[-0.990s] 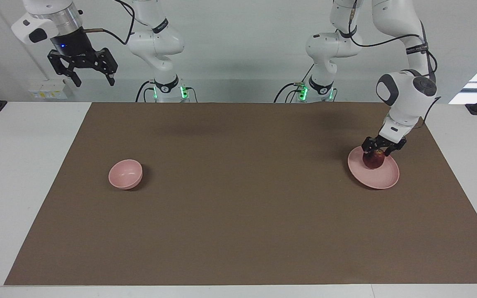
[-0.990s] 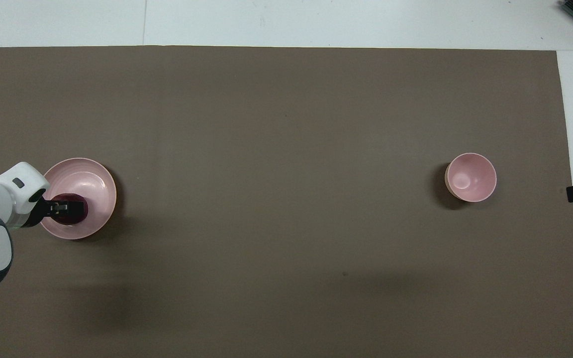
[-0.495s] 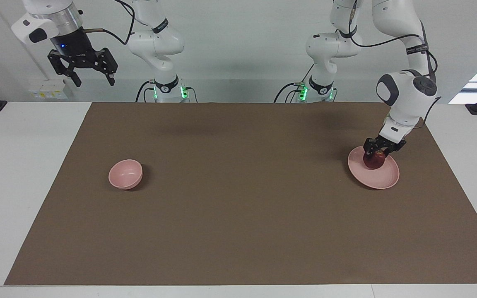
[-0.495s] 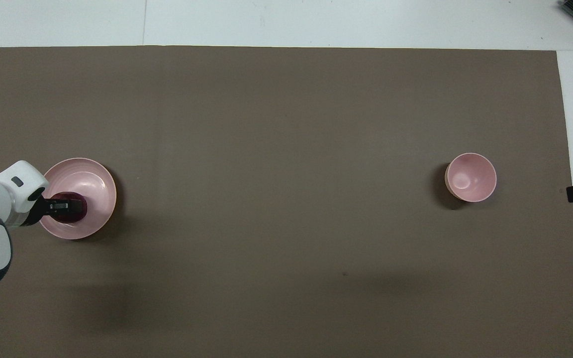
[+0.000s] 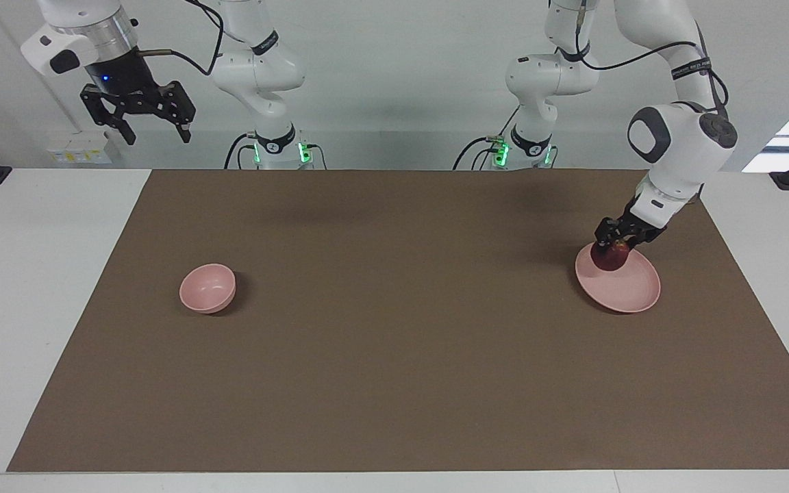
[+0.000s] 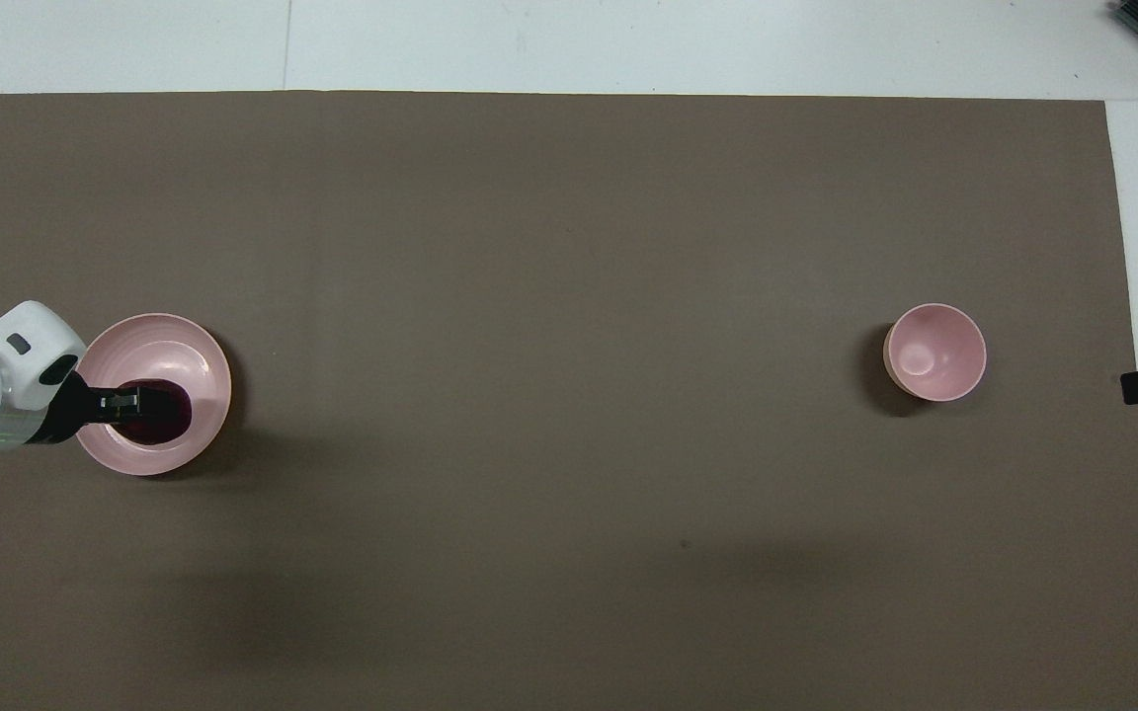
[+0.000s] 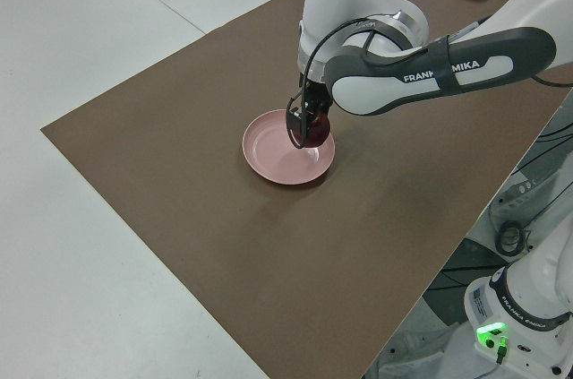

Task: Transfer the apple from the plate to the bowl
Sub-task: 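Close the left gripper on the dark red apple, then lift the apple with the left gripper while the right gripper approaches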

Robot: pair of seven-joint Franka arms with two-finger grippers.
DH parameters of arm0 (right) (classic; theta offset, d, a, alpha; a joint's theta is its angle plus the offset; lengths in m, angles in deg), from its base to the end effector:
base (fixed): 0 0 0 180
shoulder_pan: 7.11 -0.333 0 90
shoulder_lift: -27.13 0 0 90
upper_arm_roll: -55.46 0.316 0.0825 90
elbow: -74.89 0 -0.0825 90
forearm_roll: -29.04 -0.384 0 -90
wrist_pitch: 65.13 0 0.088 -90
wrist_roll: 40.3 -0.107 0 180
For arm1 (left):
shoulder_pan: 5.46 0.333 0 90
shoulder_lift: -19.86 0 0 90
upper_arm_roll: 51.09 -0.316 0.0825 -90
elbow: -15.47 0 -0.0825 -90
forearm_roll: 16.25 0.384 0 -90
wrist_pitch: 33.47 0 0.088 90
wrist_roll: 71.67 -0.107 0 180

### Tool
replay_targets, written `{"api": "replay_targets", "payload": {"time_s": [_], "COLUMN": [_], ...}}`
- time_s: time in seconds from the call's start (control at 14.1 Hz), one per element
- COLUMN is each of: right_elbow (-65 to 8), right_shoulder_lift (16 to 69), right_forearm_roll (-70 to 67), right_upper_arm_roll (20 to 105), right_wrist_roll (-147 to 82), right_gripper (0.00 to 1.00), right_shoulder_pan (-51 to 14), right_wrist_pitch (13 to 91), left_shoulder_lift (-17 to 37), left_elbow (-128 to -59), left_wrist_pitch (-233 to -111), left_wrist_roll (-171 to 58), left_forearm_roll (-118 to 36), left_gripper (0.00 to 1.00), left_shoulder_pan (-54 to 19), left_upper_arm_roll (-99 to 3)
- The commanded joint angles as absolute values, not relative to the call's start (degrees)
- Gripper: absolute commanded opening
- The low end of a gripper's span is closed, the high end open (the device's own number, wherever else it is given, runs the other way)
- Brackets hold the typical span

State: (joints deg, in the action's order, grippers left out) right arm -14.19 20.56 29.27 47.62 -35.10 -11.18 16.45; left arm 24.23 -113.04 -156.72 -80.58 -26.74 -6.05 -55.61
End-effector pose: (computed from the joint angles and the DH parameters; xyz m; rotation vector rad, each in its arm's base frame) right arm 0.5010 -0.0385 0.6792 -3.1283 -0.0398 0.0256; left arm 0.5083 0.0277 0.3993 2.9825 0.0218 0.0026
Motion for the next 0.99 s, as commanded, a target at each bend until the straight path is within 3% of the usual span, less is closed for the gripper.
{"api": "replay_targets", "payload": {"time_s": [0.0, 0.35, 0.64, 0.92], "right_elbow": [-17.74, -20.64, -24.77, -28.54], "right_shoulder_lift": [18.69, 18.52, 18.52, 19.04], "right_forearm_roll": [27.72, 23.08, 15.53, 7.98], "right_upper_arm_roll": [47.73, 47.9, 48.6, 48.69], "right_wrist_roll": [-35.29, -37.13, -49.06, -63.29], "right_gripper": [1.0, 1.0, 1.0, 1.0], "right_shoulder_pan": [-10.62, -11.5, -12.03, -15.89], "right_wrist_pitch": [17.4, 17.84, 22.49, 27.05], "left_shoulder_lift": [25.39, 27.24, 27.77, 27.51], "left_elbow": [-110.21, -110.47, -110.65, -110.39], "left_wrist_pitch": [-150.73, -148.26, -148.7, -156.23], "left_wrist_roll": [-80.99, -80.73, -78.19, -71.94], "left_forearm_roll": [-30.74, -42.25, -53.49, -64.9], "left_gripper": [0.0, 0.0, 0.0, 0.0], "left_shoulder_pan": [-6.86, -7.39, -7.66, -7.66], "left_upper_arm_roll": [-53.3, -47.94, -41.97, -34.59]}}
